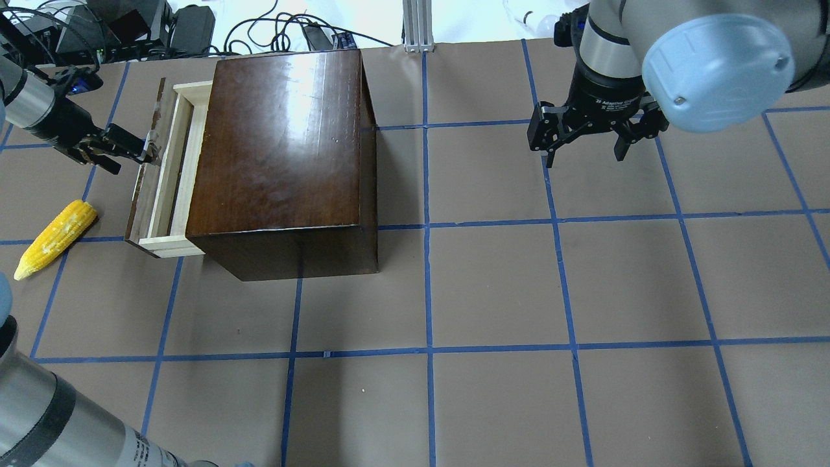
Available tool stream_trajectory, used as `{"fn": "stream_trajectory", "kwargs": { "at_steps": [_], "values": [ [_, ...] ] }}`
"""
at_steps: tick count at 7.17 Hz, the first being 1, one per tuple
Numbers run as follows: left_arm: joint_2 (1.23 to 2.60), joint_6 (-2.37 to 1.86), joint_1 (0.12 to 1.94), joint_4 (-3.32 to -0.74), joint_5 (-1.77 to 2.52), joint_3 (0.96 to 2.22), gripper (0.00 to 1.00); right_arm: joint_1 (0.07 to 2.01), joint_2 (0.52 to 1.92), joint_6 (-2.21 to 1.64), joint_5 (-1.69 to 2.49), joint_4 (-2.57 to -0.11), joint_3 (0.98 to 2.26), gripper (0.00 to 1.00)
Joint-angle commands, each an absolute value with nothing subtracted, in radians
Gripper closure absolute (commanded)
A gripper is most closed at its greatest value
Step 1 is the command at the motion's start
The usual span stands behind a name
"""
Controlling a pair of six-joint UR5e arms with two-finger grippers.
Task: Open drawer and put corn inside
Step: 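Pull the drawer open with the left gripper, away from the cabinet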
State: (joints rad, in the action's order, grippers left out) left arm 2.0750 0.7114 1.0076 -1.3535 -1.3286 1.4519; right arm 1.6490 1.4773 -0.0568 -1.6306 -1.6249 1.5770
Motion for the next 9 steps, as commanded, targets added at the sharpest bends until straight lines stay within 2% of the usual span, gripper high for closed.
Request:
{"fn": "stream_trajectory", "kwargs": {
  "at_steps": [1, 6, 9],
  "values": [
    [2.08, 0.73, 0.996, -1.356, -1.331, 1.448, 0.0, 1.649, 1.479, -0.057, -1.631, -1.626, 1.577, 0.0],
    [2.053, 0.766, 0.969, -1.396, -1.367, 1.422, 0.0, 1.649, 1.479, -0.057, -1.631, -1.624, 1.577, 0.0],
    [2.052, 0.791, 0.962, -1.465, -1.452, 1.304, 0.0, 1.649, 1.479, -0.057, -1.631, -1.625, 1.577, 0.0]
  ]
}}
